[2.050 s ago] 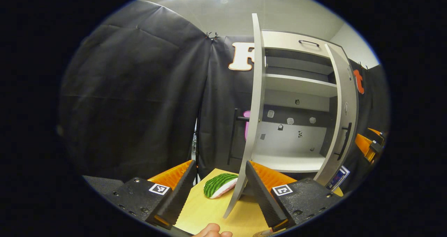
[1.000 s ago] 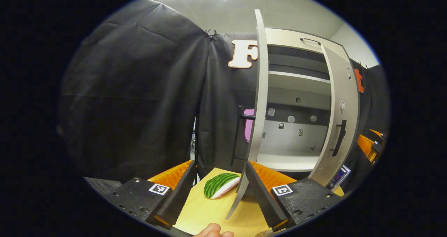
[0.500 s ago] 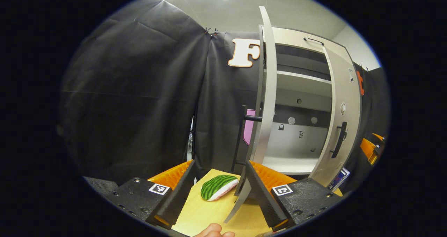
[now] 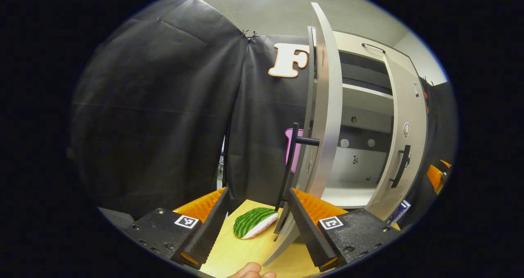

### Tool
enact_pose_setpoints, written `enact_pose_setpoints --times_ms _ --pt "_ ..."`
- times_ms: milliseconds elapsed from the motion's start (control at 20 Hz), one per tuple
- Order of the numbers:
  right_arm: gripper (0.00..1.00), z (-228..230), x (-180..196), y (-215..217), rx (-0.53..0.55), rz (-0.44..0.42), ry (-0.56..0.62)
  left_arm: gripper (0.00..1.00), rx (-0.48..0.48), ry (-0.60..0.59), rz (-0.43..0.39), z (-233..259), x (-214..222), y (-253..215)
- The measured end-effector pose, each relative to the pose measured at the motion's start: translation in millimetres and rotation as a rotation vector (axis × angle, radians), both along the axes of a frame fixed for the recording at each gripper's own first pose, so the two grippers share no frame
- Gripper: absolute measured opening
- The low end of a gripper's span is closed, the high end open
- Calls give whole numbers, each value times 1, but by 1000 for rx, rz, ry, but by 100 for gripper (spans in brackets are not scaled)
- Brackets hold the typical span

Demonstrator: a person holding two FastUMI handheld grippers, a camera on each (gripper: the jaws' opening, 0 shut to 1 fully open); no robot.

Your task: Grasp the bottle in the cabinet with the left hand and place it on the coaster, then close the right door with the right hand and the left door with the left hand.

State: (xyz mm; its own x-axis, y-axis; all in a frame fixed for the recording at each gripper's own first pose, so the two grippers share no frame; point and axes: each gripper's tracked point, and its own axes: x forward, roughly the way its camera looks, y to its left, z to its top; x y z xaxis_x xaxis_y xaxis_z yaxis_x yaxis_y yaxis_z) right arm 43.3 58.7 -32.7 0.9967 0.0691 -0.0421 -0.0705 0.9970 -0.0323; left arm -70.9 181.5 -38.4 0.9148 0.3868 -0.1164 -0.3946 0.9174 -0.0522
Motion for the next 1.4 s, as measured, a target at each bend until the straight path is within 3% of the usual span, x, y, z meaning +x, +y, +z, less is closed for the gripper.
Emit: enact_pose_setpoints --times_ms 350,700,1400 --pt "95 -1 -1 3 3 21 9 92 -62 -12 -15 -1 4 -13" --pt "93 -3 -2 4 -2 29 22 92 -7 -5 -55 3 5 -14" --pt "93 -2 -1 -3 -13 -14 15 92 -10 4 -152 1 12 -50"
